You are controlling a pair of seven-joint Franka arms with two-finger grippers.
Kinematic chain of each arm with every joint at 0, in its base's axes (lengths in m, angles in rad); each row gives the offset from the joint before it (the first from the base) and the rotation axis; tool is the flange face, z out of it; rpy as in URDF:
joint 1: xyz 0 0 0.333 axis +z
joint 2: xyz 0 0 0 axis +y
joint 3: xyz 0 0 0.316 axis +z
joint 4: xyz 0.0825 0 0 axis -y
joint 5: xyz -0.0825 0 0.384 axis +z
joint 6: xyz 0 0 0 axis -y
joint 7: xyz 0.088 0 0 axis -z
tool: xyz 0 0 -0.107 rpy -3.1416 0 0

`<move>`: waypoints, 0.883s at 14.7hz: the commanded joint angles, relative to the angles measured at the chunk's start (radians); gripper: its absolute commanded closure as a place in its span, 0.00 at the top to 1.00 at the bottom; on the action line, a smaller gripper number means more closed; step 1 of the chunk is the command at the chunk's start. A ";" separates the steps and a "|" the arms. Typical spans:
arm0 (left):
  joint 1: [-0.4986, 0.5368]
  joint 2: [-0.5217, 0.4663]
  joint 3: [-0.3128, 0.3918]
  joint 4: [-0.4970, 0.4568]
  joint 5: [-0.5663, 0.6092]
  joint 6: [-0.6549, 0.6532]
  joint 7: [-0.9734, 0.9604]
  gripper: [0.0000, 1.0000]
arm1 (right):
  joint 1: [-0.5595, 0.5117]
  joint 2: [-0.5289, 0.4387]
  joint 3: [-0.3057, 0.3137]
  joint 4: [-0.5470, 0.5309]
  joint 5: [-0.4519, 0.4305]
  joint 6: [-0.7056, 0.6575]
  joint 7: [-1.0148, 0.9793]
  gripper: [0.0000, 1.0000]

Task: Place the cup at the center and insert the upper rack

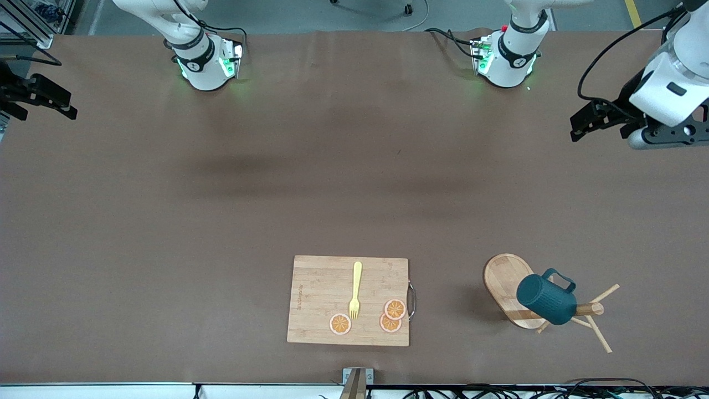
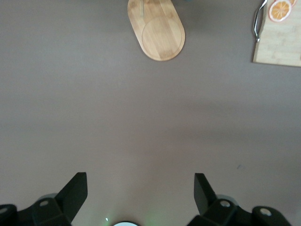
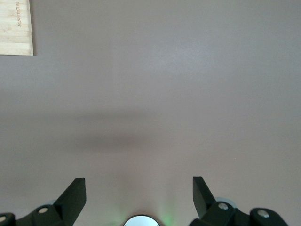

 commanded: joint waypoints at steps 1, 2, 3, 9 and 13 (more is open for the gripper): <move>-0.017 -0.101 0.004 -0.118 -0.015 0.040 0.012 1.00 | -0.007 -0.033 0.006 -0.032 0.008 0.015 -0.013 1.00; -0.017 -0.099 0.004 -0.109 -0.013 0.031 0.028 1.00 | -0.005 -0.033 0.007 -0.032 0.008 0.013 -0.012 1.00; -0.013 -0.087 0.005 -0.085 -0.013 0.027 0.054 1.00 | -0.007 -0.033 0.007 -0.032 0.008 0.013 -0.013 1.00; -0.008 -0.061 0.045 -0.020 0.001 -0.016 0.177 1.00 | -0.007 -0.033 0.007 -0.033 0.008 0.016 -0.012 1.00; -0.007 -0.059 0.050 -0.011 -0.001 -0.038 0.183 1.00 | -0.010 -0.031 0.006 -0.032 0.008 0.015 -0.013 1.00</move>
